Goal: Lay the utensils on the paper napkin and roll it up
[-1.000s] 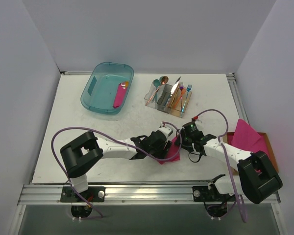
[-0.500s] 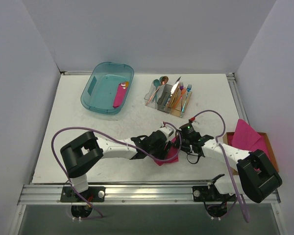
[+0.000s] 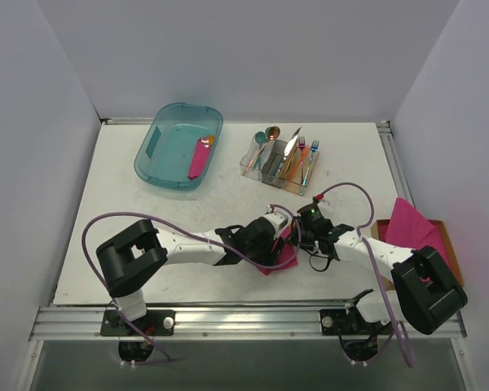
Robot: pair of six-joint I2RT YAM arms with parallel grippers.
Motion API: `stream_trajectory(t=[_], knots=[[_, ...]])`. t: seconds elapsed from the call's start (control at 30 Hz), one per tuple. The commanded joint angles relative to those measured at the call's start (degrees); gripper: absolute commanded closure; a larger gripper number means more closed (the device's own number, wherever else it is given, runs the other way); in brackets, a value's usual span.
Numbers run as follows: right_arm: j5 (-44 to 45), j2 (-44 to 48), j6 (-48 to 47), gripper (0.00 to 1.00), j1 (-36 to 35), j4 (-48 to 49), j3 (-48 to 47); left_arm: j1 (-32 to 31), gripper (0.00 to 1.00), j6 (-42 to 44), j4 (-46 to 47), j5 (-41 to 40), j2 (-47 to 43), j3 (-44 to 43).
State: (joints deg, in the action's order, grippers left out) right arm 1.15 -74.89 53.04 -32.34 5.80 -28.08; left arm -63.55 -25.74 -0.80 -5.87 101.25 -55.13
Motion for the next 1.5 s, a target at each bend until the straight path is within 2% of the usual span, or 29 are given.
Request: stream_trajectory(t=[0.0, 0.1, 0.17, 0.33, 0.5, 0.67, 0.77, 0.97, 1.1, 1.47], knots=[[1.66, 0.00, -1.79, 1.00, -0.53, -0.80, 0.74, 0.44, 0.26, -0.98, -6.49, 2.62, -3.68, 1.78], [2.63, 1.06, -3.02, 1.00, -0.45, 0.08, 0.48, 1.76, 0.23, -1.42, -7.81, 2.00, -8.16, 3.19], [2.89, 1.50, -4.25, 1.00, -0.62, 0.96, 0.30, 2.37, 0.06, -1.86, -8.43, 0.25, -11.85, 4.24], [3.69, 4.31, -7.76, 1.00, -0.89, 3.25, 0.13, 6.41, 0.06, -5.63, -6.95, -2.48, -20.81, 10.04], [4.04, 7.73, -10.23, 1.00, -1.24, 4.30, 0.21, 11.33, 0.06, -7.13, -5.27, -0.55, -26.63, 14.26], [3.60, 9.24, -12.51, 1.00, -1.32, 5.62, 0.04, 17.48, 0.06, -7.84, -0.09, 7.17, -31.72, 18.82], [2.81, 9.68, -13.66, 1.00, -1.50, 6.59, -0.05, 20.21, 0.06, -8.36, 7.11, 12.19, -34.19, 21.55], [-0.61, 12.75, -16.56, 1.00, -1.85, 8.52, -0.49, 20.83, 0.06, -6.43, 11.43, 16.32, -36.83, 21.91], [-4.57, 16.35, -18.67, 1.00, -2.12, 8.79, -1.72, 21.18, 0.06, -5.73, 13.53, 21.93, -37.27, 21.03], [-13.62, 20.05, -22.27, 1.00, -5.10, 7.91, -9.35, 23.12, 0.06, -7.13, 17.23, 29.50, -36.04, 18.05]])
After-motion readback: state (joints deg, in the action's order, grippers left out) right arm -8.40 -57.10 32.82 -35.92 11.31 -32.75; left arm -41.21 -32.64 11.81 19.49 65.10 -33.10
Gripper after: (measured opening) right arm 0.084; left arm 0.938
